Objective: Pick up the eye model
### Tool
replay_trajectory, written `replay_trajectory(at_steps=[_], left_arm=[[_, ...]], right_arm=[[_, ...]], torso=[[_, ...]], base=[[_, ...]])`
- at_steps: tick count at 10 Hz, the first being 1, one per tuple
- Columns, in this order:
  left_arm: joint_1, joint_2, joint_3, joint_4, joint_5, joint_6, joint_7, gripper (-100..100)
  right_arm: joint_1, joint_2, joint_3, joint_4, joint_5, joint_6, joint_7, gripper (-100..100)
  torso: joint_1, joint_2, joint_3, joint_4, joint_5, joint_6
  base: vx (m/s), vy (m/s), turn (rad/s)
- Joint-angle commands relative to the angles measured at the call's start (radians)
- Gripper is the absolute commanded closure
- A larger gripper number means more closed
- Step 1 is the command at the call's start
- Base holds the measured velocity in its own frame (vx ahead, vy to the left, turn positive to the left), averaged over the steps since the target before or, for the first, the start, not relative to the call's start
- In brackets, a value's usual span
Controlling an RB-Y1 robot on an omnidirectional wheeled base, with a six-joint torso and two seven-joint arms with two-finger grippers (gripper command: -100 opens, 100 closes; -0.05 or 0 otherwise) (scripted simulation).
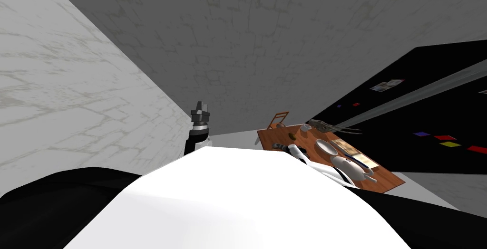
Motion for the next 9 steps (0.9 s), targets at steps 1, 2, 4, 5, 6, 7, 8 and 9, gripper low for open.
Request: replay_trajectory(at_steps=[1, 2, 4, 5, 6, 7, 8, 9], left_arm=[[0.000, 0.000, 0.000, 0.000, 0.000, 0.000, 0.000, 0], [0.000, 0.000, 0.000, 0.000, 0.000, 0.000, 0.000, 0], [0.000, 0.000, 0.000, 0.000, 0.000, 0.000, 0.000, 0], [0.000, 0.000, 0.000, 0.000, 0.000, 0.000, 0.000, 0], [0.000, 0.000, 0.000, 0.000, 0.000, 0.000, 0.000, 0], [0.000, 0.000, 0.000, 0.000, 0.000, 0.000, 0.000, 0], [0.000, 0.000, 0.000, 0.000, 0.000, 0.000, 0.000, 0], [0.000, 0.000, 0.000, 0.000, 0.000, 0.000, 0.000, 0]], right_arm=[[-0.008, 0.011, 0.025, 0.020, -0.001, -0.033, -0.029, -100], [-0.007, 0.017, 0.039, 0.017, 0.005, -0.043, -0.054, -100], [-0.005, 0.022, 0.053, 0.015, 0.010, -0.054, -0.079, -100], [-0.002, 0.033, 0.081, 0.010, 0.021, -0.076, -0.128, -100], [-0.002, 0.033, 0.081, 0.010, 0.021, -0.076, -0.129, -100], [-0.001, 0.039, 0.095, 0.007, 0.026, -0.086, -0.154, -100], [0.001, 0.044, 0.109, 0.005, 0.032, -0.097, -0.179, -100], [0.006, 0.042, 0.104, -0.008, 0.040, -0.086, -0.179, -100]], torso=[[0.000, 0.000, 0.000, 0.000, 0.000, 0.000], [-0.001, 0.000, 0.000, 0.000, 0.000, 0.000], [0.000, 0.000, 0.000, 0.000, 0.000, 0.000], [0.000, -0.001, 0.000, 0.000, 0.000, 0.000], [-0.001, 0.000, 0.000, 0.000, 0.000, 0.000], [-0.002, 0.000, 0.000, 0.000, -0.001, 0.000], [-0.003, -0.001, -0.001, -0.001, -0.001, 0.001], [-0.004, -0.002, -0.002, -0.001, -0.002, 0.000]], base=[[-0.035, -0.065, 0.097], [-0.031, -0.068, 0.133], [-0.016, -0.042, 0.033], [-0.034, -0.066, 0.135], [-0.037, -0.056, 0.076], [-0.027, -0.038, 0.057], [-0.024, -0.047, 0.069], [-0.012, -0.022, 0.018]])
